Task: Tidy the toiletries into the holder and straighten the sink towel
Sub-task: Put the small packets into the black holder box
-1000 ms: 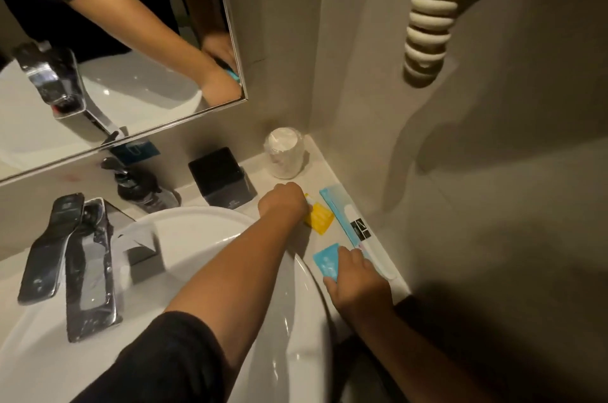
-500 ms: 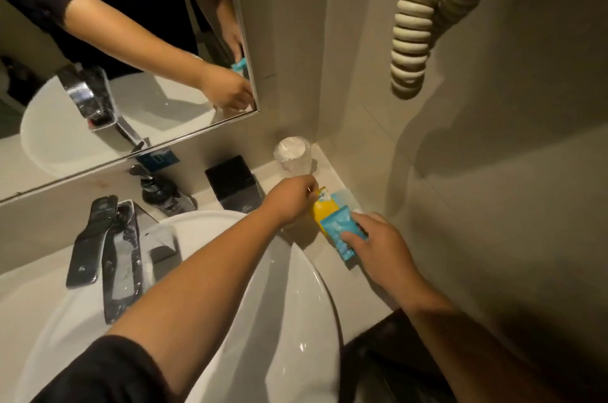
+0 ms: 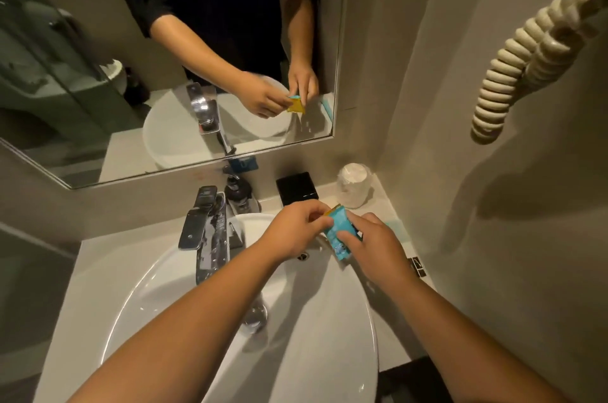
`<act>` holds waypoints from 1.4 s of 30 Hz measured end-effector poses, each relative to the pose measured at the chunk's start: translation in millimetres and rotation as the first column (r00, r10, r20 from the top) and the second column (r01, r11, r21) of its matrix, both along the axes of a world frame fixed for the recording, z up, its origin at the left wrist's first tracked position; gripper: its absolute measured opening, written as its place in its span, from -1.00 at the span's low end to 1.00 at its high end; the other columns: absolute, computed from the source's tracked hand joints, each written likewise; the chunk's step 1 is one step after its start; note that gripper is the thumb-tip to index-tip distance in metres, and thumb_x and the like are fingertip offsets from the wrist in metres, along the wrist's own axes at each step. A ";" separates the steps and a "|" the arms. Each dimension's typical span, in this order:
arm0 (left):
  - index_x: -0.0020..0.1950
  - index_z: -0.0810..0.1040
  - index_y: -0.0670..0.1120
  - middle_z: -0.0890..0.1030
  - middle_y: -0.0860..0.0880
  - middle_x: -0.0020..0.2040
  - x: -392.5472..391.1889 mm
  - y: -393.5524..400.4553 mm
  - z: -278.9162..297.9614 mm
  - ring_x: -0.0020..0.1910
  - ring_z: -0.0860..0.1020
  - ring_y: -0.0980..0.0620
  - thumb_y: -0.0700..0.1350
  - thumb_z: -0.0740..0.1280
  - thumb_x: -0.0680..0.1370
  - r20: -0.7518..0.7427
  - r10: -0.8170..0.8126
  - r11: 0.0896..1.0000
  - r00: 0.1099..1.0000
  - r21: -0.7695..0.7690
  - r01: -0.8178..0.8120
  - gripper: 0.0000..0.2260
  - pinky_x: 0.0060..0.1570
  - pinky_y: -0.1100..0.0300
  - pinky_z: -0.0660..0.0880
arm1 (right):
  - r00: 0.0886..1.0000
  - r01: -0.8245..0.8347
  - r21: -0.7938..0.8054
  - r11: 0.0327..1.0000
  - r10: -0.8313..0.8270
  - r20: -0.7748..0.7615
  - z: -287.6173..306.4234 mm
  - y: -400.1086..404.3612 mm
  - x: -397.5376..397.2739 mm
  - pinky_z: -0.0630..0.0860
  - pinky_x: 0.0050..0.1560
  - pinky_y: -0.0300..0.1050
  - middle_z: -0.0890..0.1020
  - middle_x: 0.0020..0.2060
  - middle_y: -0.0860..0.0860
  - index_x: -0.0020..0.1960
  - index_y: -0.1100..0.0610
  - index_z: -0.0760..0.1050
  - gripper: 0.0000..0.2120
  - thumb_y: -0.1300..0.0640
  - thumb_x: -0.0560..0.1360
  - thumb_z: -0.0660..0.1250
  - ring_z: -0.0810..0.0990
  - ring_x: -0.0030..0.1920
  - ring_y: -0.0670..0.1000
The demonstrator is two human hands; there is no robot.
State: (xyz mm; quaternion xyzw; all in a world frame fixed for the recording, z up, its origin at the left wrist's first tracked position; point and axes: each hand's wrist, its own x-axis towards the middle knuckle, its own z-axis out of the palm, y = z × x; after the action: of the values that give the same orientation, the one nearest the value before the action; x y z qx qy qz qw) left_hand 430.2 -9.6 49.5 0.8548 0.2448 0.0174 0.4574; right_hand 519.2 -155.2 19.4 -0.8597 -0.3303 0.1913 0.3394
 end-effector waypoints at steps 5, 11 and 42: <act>0.10 0.62 -0.03 0.68 -0.01 -0.02 -0.8 15.6 9.2 -0.05 0.59 0.00 -0.10 0.28 0.57 0.015 0.072 0.952 0.997 0.298 -0.073 -0.83 -0.04 0.09 0.52 | 0.997 -0.083 0.051 0.995 0.083 0.004 17.5 22.8 9.4 0.44 0.02 -0.16 0.45 0.13 -0.03 0.42 0.01 0.36 -0.55 -0.01 0.55 0.28 0.46 -0.05 -0.06; 0.12 0.60 0.04 0.66 -0.01 0.00 20.9 47.8 30.4 -0.01 0.58 -0.05 -0.01 0.29 0.58 0.065 0.111 0.837 0.992 0.531 -0.129 -0.83 -0.05 0.00 0.54 | 0.972 -0.199 0.038 0.979 0.192 0.137 52.6 83.1 49.2 0.49 -0.07 -0.07 0.57 -0.05 0.00 0.07 0.01 0.60 -0.83 0.10 0.54 0.27 0.53 -0.09 0.01; 0.10 0.57 -0.06 0.50 -0.15 0.05 60.7 91.9 -62.6 -0.06 0.55 -0.14 -0.02 0.25 0.59 -0.132 0.451 0.741 0.883 0.607 -0.288 -0.81 -0.03 -0.03 0.56 | 0.934 -0.157 -0.332 0.930 0.249 0.257 -16.1 173.8 75.4 0.44 -0.13 -0.08 0.61 0.05 0.11 0.12 0.02 0.62 -0.77 0.03 0.55 0.26 0.59 0.00 0.15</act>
State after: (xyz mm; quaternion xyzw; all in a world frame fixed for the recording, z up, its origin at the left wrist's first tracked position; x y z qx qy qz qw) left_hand 490.9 82.3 -13.1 0.8791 0.4542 0.0640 0.1296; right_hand 594.6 18.6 3.3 -0.8813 -0.4318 0.1441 0.1273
